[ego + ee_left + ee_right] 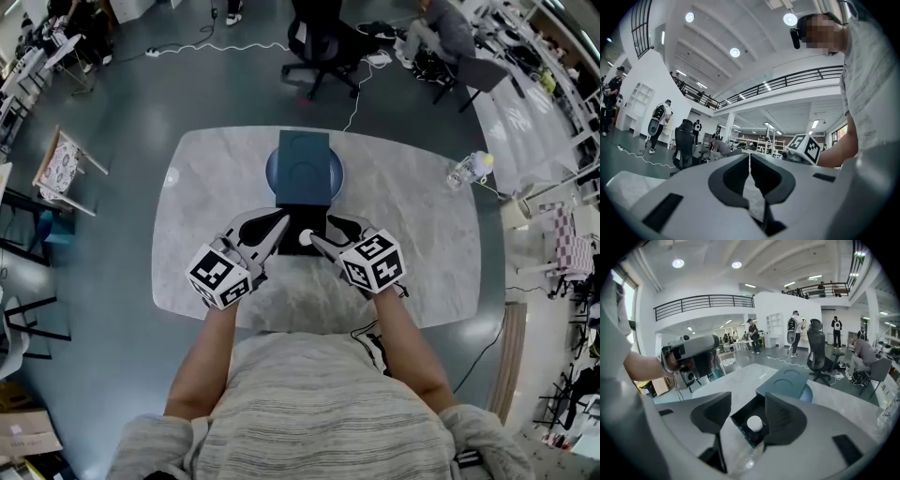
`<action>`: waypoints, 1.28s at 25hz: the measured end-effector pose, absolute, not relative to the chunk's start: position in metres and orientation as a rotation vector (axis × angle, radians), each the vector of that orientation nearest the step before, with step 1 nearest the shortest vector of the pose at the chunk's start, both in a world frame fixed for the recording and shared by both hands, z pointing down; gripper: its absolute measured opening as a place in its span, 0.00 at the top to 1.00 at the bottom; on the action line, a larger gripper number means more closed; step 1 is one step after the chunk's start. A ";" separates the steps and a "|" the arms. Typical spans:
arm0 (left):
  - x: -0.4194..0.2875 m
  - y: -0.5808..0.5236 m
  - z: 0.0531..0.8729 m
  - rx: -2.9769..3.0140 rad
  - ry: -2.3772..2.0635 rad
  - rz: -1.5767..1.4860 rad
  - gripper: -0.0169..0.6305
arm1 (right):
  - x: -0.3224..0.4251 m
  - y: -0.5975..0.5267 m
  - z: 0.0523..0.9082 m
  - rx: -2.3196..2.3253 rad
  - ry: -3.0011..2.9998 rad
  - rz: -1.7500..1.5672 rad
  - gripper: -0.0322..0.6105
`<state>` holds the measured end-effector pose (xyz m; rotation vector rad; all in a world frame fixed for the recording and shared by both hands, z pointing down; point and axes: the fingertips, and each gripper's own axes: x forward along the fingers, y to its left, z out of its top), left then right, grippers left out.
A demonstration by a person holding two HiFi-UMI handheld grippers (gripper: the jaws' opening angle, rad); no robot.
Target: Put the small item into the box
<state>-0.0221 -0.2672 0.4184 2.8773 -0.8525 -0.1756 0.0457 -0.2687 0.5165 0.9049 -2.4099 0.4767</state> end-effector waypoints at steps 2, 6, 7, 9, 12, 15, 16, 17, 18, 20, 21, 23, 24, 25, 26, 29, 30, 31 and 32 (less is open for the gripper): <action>-0.020 -0.266 0.414 2.893 -0.845 -0.171 0.93 | 0.048 -0.265 0.502 0.927 -2.447 0.452 0.58; -0.017 -0.262 0.404 2.918 -0.837 -0.169 0.93 | 0.054 -0.257 0.467 0.993 -2.543 0.385 0.66; -0.017 -0.261 0.400 2.918 -0.837 -0.177 0.93 | 0.056 -0.254 0.456 1.011 -2.569 0.362 0.69; -0.017 -0.258 0.392 2.923 -0.837 -0.192 0.93 | 0.059 -0.249 0.435 1.042 -2.631 0.311 0.79; -0.012 -0.254 0.382 2.952 -0.827 -0.207 0.93 | 0.063 -0.240 0.412 1.069 -2.705 0.242 0.89; -0.006 -0.252 0.374 2.975 -0.826 -0.215 0.93 | 0.068 -0.235 0.398 1.076 -2.747 0.172 0.92; -0.005 -0.252 0.372 2.977 -0.827 -0.220 0.94 | 0.069 -0.234 0.395 1.076 -2.754 0.147 0.92; -0.003 -0.252 0.371 2.978 -0.830 -0.224 0.93 | 0.070 -0.233 0.392 1.076 -2.760 0.127 0.92; -0.003 -0.251 0.370 2.978 -0.833 -0.227 0.94 | 0.070 -0.232 0.390 1.079 -2.766 0.114 0.92; -0.002 -0.248 0.369 2.979 -0.833 -0.229 0.94 | 0.071 -0.229 0.384 1.092 -2.781 0.105 0.92; -0.002 -0.245 0.368 2.981 -0.830 -0.227 0.93 | 0.072 -0.228 0.380 1.102 -2.791 0.103 0.92; -0.002 -0.241 0.368 2.983 -0.829 -0.224 0.94 | 0.073 -0.226 0.373 1.124 -2.804 0.098 0.92; -0.002 -0.241 0.367 2.983 -0.831 -0.225 0.93 | 0.074 -0.225 0.371 1.133 -2.808 0.095 0.92; -0.002 -0.241 0.367 2.982 -0.833 -0.228 0.94 | 0.075 -0.225 0.370 1.140 -2.811 0.093 0.92; -0.002 -0.241 0.366 2.983 -0.833 -0.231 0.93 | 0.076 -0.224 0.369 1.145 -2.814 0.090 0.92; 0.000 -0.240 0.365 2.982 -0.837 -0.236 0.94 | 0.077 -0.222 0.366 1.140 -2.817 0.066 0.92; 0.001 -0.239 0.365 2.981 -0.839 -0.239 0.93 | 0.077 -0.221 0.365 1.138 -2.818 0.061 0.92; 0.001 -0.239 0.364 2.982 -0.840 -0.241 0.93 | 0.077 -0.220 0.364 1.137 -2.819 0.059 0.92; 0.001 -0.238 0.364 2.982 -0.839 -0.241 0.94 | 0.077 -0.220 0.362 1.138 -2.821 0.058 0.92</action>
